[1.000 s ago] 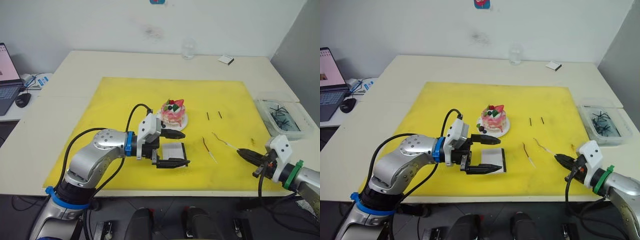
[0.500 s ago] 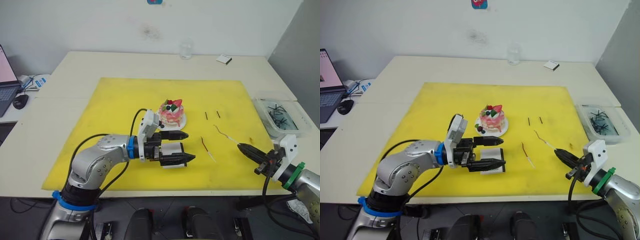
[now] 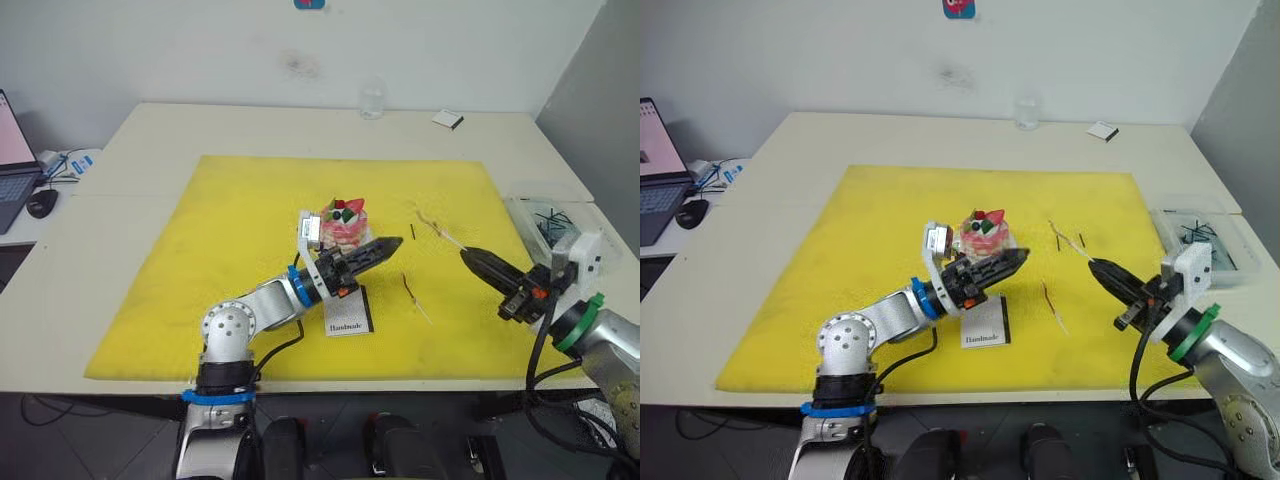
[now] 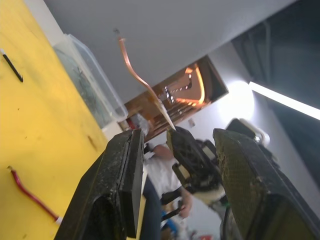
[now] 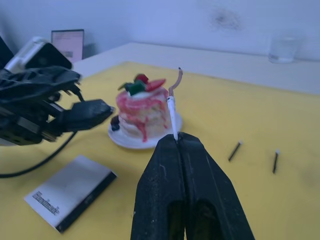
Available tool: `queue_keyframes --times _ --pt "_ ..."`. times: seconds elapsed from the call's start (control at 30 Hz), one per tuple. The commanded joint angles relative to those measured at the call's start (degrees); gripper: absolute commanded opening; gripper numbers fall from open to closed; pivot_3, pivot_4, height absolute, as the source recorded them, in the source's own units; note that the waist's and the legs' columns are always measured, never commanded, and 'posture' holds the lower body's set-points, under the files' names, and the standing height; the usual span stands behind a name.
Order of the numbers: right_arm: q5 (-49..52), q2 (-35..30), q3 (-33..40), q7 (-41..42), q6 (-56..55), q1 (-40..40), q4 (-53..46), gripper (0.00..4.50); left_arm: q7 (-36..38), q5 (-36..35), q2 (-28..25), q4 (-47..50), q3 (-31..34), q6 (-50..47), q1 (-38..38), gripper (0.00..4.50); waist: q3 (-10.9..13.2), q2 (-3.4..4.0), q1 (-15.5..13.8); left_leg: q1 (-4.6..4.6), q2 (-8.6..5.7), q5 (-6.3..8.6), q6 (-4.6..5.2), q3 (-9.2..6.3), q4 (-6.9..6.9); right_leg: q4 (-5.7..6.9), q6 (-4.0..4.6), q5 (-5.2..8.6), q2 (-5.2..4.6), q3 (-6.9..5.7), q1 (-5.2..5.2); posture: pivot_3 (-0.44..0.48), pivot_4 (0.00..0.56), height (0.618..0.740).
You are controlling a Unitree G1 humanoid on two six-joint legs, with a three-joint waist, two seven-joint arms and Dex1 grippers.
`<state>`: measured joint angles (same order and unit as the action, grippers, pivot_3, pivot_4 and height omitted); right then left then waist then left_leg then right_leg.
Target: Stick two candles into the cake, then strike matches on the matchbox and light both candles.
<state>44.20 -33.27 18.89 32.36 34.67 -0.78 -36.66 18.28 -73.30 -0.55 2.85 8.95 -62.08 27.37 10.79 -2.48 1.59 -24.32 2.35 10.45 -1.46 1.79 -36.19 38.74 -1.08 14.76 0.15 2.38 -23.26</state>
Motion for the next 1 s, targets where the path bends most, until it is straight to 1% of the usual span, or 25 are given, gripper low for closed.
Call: queue_keyframes --times 0.03,0.07,0.17,0.27,0.5,0.8,1.0 --pt "2.9 -0.4 0.0 -3.0 1.9 2.1 -3.4 0.00 0.5 -2.0 1.4 1.4 -0.4 0.8 2.1 2.68 0.0 0.00 0.0 -0.03 -0.05 0.00 0.00 0.00 0.01 -0.04 0.00 0.00 0.00 0.00 0.00 0.000 0.150 0.740" --pt "3.3 -0.4 -0.6 -3.7 2.4 2.9 -3.9 0.00 1.3 -1.4 1.9 1.8 -1.1 1.4 2.6 2.68 0.0 0.00 0.0 -0.03 -0.13 0.00 0.00 0.02 0.02 -0.06 0.00 0.00 0.00 0.00 0.00 0.000 0.150 0.740" --pt "4.4 -0.2 -1.6 -5.7 3.6 4.5 -5.1 0.00 0.6 -1.6 3.9 1.0 -1.3 2.6 3.9 2.68 0.0 0.00 0.0 -0.05 -0.16 0.00 0.00 0.00 0.03 -0.10 0.00 0.00 -0.01 0.01 -0.01 0.000 0.150 0.740" --pt "5.8 -0.2 -2.6 -7.8 5.0 6.2 -6.0 0.00 1.5 1.2 4.2 0.3 -2.8 4.1 4.5 2.68 0.0 0.00 -0.1 -0.06 -0.20 0.00 0.00 -0.01 0.03 -0.11 0.00 0.00 -0.03 0.01 -0.01 0.000 0.150 0.740" --pt "8.0 -0.4 -4.2 -10.9 6.7 8.2 -7.1 0.00 1.3 -0.1 6.1 -1.3 -1.5 6.1 6.3 2.68 0.0 -0.01 0.0 -0.09 -0.21 0.00 0.00 -0.06 0.03 -0.14 0.00 0.00 -0.03 0.01 -0.02 0.000 0.150 0.740" --pt "9.5 -0.7 -4.2 -12.4 7.4 8.6 -7.3 0.00 1.1 0.0 6.7 -0.8 -1.5 6.4 5.9 2.68 0.0 -0.01 0.0 -0.18 -0.22 0.01 0.01 -0.11 0.05 -0.26 -0.01 0.00 -0.03 0.00 -0.03 0.000 0.150 0.740" --pt "9.9 -1.2 -4.0 -12.2 7.3 7.9 -7.1 0.00 0.2 -0.9 7.4 -1.6 -0.2 7.6 6.6 2.68 0.0 -0.01 0.0 -0.20 -0.22 0.01 0.01 -0.11 0.05 -0.30 -0.02 -0.01 -0.04 -0.01 -0.03 0.000 0.150 0.740"
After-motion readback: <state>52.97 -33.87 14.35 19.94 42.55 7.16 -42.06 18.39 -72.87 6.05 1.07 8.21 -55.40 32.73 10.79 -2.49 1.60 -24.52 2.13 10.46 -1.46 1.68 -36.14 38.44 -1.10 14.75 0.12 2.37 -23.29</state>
